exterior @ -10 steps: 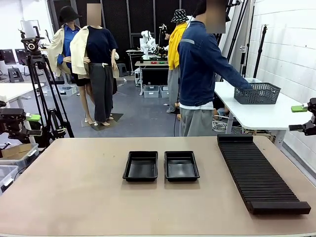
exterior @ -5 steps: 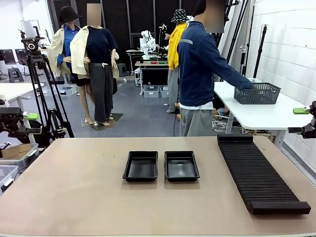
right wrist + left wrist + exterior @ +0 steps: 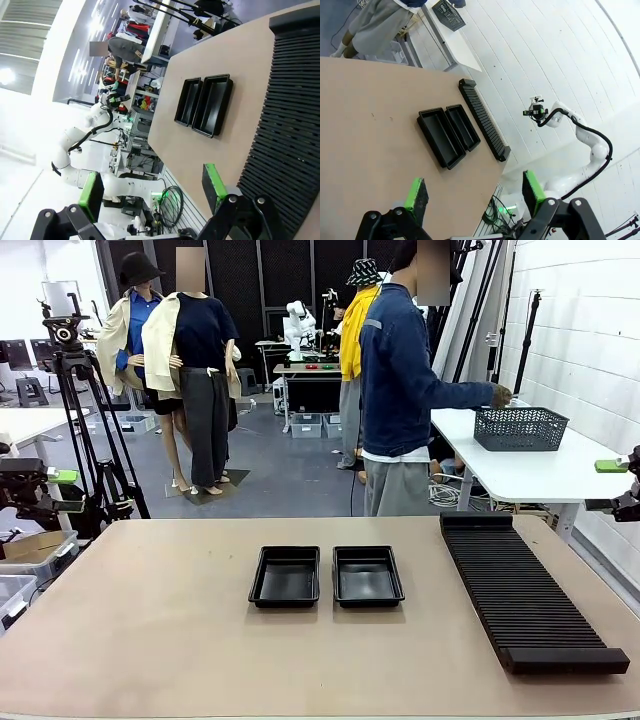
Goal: Inspect and transfer BCBs to ESD trays.
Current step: Pick up the Blank PCB from the PCB Rack and place it in the left ESD tray.
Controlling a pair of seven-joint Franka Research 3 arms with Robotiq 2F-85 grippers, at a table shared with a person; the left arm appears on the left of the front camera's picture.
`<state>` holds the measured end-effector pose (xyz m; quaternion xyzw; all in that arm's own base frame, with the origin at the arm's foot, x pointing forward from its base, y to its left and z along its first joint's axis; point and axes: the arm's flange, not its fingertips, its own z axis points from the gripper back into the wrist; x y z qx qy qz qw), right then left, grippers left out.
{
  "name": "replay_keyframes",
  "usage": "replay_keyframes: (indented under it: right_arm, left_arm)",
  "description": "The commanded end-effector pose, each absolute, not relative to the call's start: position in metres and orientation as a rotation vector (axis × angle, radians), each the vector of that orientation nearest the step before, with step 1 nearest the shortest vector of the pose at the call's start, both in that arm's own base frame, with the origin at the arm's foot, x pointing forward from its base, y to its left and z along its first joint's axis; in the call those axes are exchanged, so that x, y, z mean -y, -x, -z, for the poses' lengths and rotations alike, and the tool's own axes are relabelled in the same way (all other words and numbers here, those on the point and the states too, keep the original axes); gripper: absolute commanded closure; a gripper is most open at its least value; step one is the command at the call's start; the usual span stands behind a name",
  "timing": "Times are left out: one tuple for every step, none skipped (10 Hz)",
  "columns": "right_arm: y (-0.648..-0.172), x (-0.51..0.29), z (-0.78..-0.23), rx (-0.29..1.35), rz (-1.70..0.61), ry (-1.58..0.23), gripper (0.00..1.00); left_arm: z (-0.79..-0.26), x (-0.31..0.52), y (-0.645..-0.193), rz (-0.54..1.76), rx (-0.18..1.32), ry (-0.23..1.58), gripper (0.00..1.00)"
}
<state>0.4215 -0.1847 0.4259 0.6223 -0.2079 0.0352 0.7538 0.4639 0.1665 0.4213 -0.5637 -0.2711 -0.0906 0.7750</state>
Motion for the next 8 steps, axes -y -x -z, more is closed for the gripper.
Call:
replay_keyframes:
  right_arm:
    - [-0.4224, 0.1843, -0.4252, 0.449, -0.069, -1.354, 0.0]
    - [-0.4224, 0.1843, -0.4252, 0.449, -0.069, -1.354, 0.0]
    - [-0.4224, 0.1843, -0.4252, 0.449, -0.069, -1.354, 0.0]
    - [-0.4224, 0.1843, -0.4252, 0.449, -0.069, -1.354, 0.0]
    - [-0.4224, 0.1843, -0.4252, 0.449, -0.069, -1.354, 0.0]
    - [-0.4224, 0.1843, -0.4252, 0.449, -0.069, -1.354, 0.0]
    - [-0.4224, 0.1843, -0.4252, 0.449, -0.069, -1.354, 0.0]
    - [-0.4224, 0.1843, -0.4252, 0.449, -0.069, -1.354, 0.0]
  left_arm:
    - [-0.4228, -0.1672, -0.4639, 0.183, 0.582, 1.221, 0.0]
    - [-0.4228, -0.1672, -0.4639, 0.183, 0.582, 1.221, 0.0]
    - [-0.4228, -0.1672, -0.4639, 0.183, 0.582, 1.221, 0.0]
    - [-0.4228, -0.1672, -0.4639, 0.183, 0.582, 1.221, 0.0]
    - [-0.4228, -0.1672, -0.4639, 0.183, 0.582, 1.221, 0.0]
    - [-0.4228, -0.1672, -0.4639, 0.183, 0.582, 1.221, 0.0]
    - [-0.4228, -0.1672, -0.4639, 0.183, 0.582, 1.221, 0.0]
    - [-0.4228, -0.1672, -0.4639, 0.183, 0.582, 1.221, 0.0]
